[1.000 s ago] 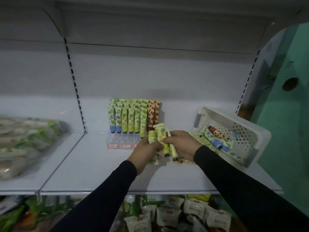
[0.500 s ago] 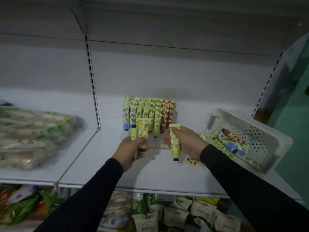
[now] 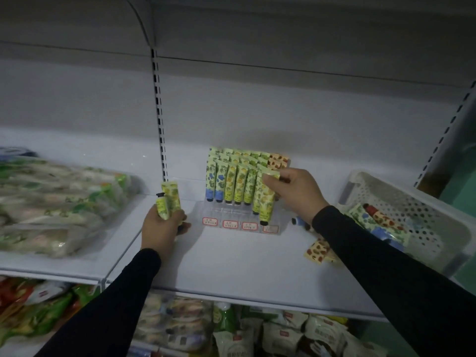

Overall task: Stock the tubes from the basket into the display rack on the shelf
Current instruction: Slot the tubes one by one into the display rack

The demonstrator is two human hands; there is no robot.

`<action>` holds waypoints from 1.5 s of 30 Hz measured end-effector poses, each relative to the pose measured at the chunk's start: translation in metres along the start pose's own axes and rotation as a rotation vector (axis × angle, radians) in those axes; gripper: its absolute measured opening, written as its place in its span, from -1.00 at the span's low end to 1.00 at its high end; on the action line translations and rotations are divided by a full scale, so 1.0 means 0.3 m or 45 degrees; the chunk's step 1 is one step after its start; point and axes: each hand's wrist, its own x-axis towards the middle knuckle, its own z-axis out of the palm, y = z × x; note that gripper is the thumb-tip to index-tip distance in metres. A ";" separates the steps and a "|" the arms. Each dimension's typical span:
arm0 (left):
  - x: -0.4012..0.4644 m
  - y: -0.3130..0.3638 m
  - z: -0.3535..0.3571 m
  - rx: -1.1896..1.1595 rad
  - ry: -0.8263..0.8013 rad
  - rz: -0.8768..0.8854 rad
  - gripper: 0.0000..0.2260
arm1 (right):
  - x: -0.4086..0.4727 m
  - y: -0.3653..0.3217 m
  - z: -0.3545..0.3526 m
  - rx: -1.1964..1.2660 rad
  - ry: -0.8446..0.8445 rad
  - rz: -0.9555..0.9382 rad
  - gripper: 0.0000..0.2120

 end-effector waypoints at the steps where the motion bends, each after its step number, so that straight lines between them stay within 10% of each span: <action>1: 0.008 -0.007 -0.006 0.006 0.007 0.002 -0.94 | 0.012 0.000 0.009 0.013 -0.012 0.005 -0.41; 16: 0.024 -0.033 -0.009 0.004 -0.024 -0.040 -0.96 | 0.142 -0.051 0.101 -0.065 -0.109 -0.012 -0.75; 45: 0.019 -0.023 -0.006 -0.005 -0.028 -0.051 -0.95 | 0.153 -0.044 0.136 -0.401 0.024 -0.155 -0.61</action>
